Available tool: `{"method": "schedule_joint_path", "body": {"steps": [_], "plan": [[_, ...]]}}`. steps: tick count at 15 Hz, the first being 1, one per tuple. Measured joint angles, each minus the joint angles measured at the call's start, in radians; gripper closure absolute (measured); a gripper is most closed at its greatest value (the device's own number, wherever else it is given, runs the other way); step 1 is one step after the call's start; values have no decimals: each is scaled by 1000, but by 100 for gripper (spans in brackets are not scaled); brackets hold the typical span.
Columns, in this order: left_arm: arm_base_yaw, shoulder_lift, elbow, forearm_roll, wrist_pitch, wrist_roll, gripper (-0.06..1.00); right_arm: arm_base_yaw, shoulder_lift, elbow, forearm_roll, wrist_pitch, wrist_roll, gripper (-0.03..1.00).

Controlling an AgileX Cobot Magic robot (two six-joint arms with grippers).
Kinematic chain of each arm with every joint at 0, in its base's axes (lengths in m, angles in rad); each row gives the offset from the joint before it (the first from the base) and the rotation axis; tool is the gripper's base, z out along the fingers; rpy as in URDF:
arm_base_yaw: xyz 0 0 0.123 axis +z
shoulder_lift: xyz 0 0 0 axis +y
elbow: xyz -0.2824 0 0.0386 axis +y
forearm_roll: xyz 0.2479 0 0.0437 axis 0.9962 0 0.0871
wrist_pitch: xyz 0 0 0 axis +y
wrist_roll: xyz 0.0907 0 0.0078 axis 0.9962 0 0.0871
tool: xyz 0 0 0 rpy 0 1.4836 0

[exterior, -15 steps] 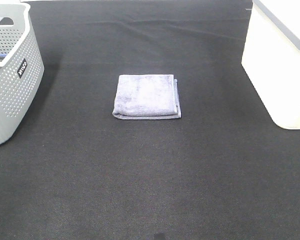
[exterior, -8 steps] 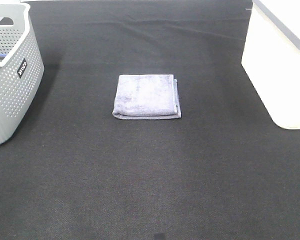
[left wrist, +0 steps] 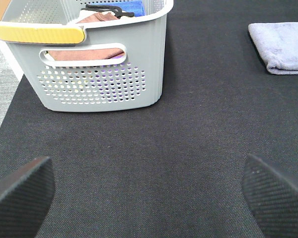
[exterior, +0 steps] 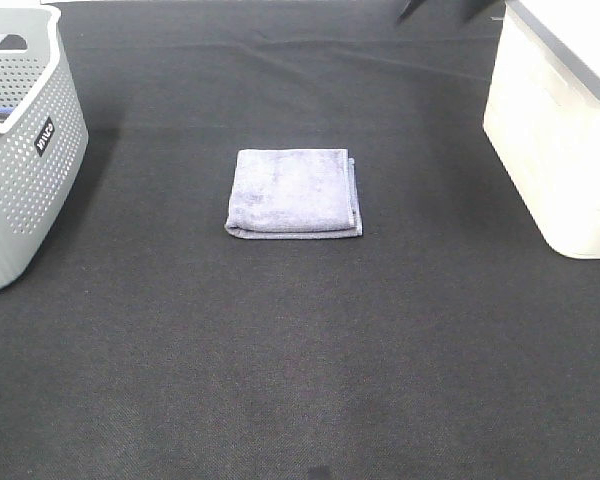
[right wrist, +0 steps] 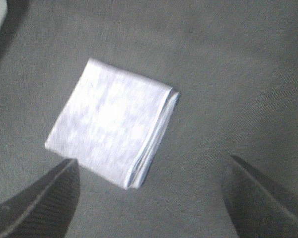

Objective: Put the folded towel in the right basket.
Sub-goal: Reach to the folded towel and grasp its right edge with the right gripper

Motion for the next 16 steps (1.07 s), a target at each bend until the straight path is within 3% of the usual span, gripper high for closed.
{"method": "schedule_joint_path", "body": {"steps": [8, 12, 16], "plan": [[0, 0, 0, 0, 0, 0, -3, 4, 331, -74, 138, 17, 5, 22], [0, 0, 0, 0, 0, 0, -3, 4, 542, -319, 196, 205, 5, 22], [0, 0, 0, 0, 0, 0, -3, 0, 634, -427, 216, 237, 9, 22]]}}
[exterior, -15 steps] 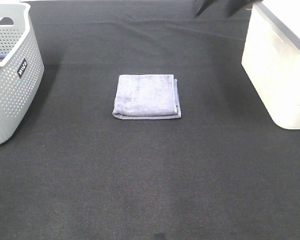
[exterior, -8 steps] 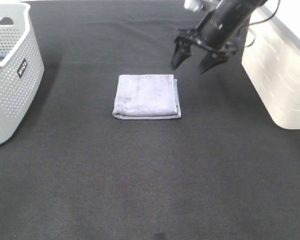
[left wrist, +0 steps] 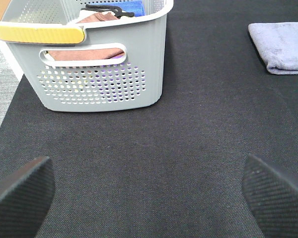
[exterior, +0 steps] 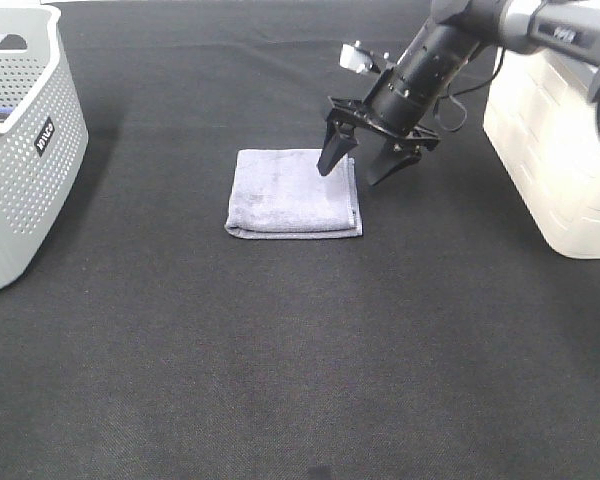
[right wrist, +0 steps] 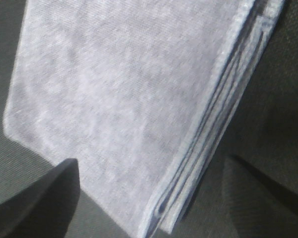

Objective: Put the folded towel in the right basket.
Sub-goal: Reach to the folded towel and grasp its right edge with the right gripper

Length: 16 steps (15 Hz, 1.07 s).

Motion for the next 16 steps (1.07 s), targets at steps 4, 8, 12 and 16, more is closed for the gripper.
{"method": "schedule_joint_path", "body": {"steps": [4, 8, 12, 16], "plan": [[0, 0, 0, 0, 0, 0, -3, -30, 52, -14, 14, 9, 4, 22], [0, 0, 0, 0, 0, 0, -3, -30, 81, -14, 128, 9, -36, 27], [0, 0, 0, 0, 0, 0, -3, -30, 94, -14, 144, 9, -40, 37], [0, 0, 0, 0, 0, 0, -3, -30, 97, -41, 131, 10, -41, 26]]}}
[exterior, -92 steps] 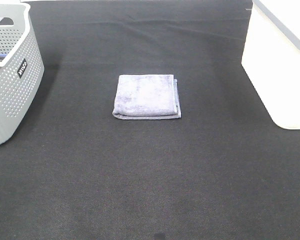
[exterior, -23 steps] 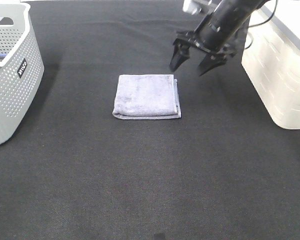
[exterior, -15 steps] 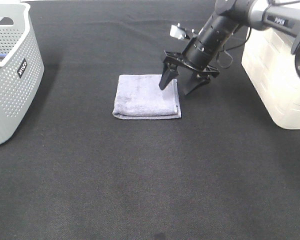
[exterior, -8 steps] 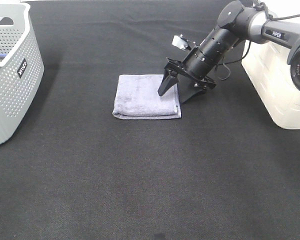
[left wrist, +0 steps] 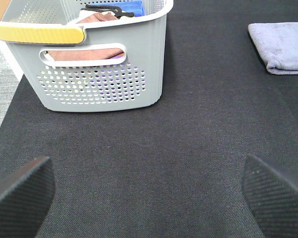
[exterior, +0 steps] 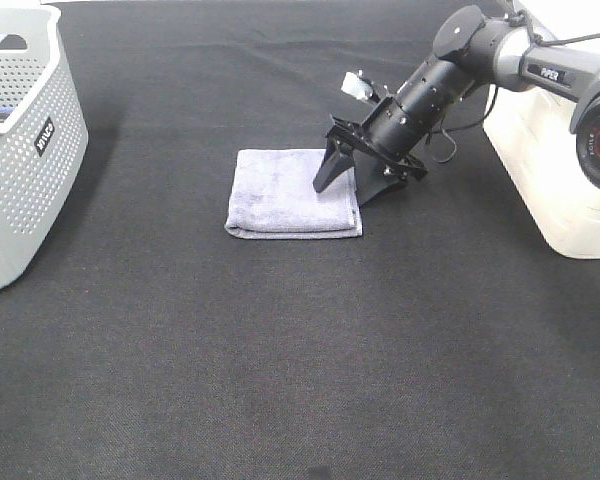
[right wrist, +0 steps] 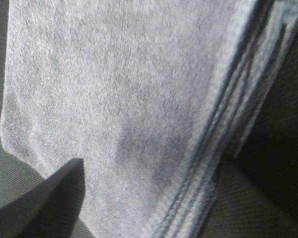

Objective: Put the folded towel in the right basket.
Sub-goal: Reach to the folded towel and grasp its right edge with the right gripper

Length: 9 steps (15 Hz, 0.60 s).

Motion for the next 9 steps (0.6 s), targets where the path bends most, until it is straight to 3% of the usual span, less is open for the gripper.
{"method": "schedule_joint_path", "body": {"steps": [3, 9], "plan": [[0, 0, 0, 0, 0, 0, -3, 0, 0, -69, -89, -1, 16, 23], [0, 0, 0, 0, 0, 0, -3, 1, 34, -75, -53, 0, 29, 22]]}}
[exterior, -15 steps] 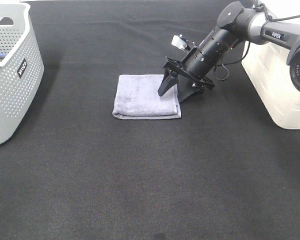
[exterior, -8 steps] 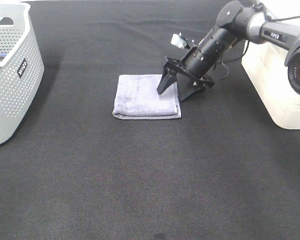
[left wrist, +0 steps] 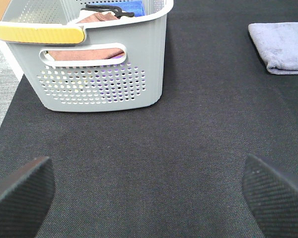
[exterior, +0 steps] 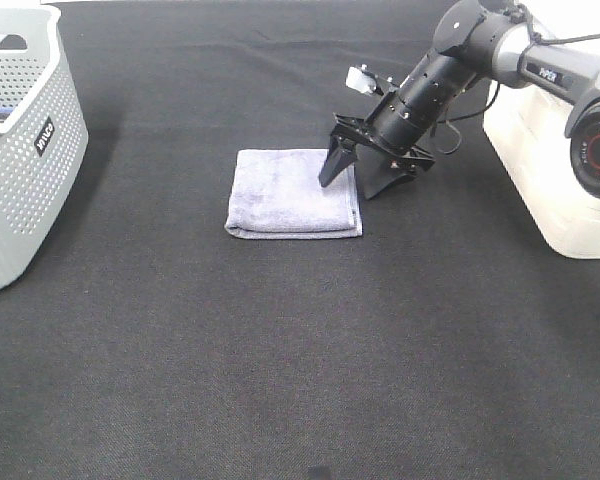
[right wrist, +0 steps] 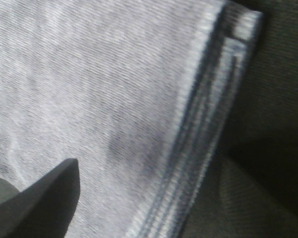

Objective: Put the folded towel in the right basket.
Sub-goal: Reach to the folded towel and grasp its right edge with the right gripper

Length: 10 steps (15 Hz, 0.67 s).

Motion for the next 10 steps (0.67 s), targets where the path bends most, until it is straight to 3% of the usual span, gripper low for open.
{"method": "schedule_joint_path", "body": {"steps": [3, 5, 8, 9, 10], "plan": [[0, 0, 0, 0, 0, 0, -3, 21, 3, 0, 22, 0, -17, 23], [0, 0, 0, 0, 0, 0, -3, 34, 13, 0, 41, -1, -18, 33], [0, 0, 0, 0, 0, 0, -3, 30, 19, 0, -6, -2, 10, 84], [0, 0, 0, 0, 0, 0, -3, 30, 19, 0, -12, -2, 9, 91], [0, 0, 0, 0, 0, 0, -3, 30, 19, -3, -12, -2, 3, 91]]}}
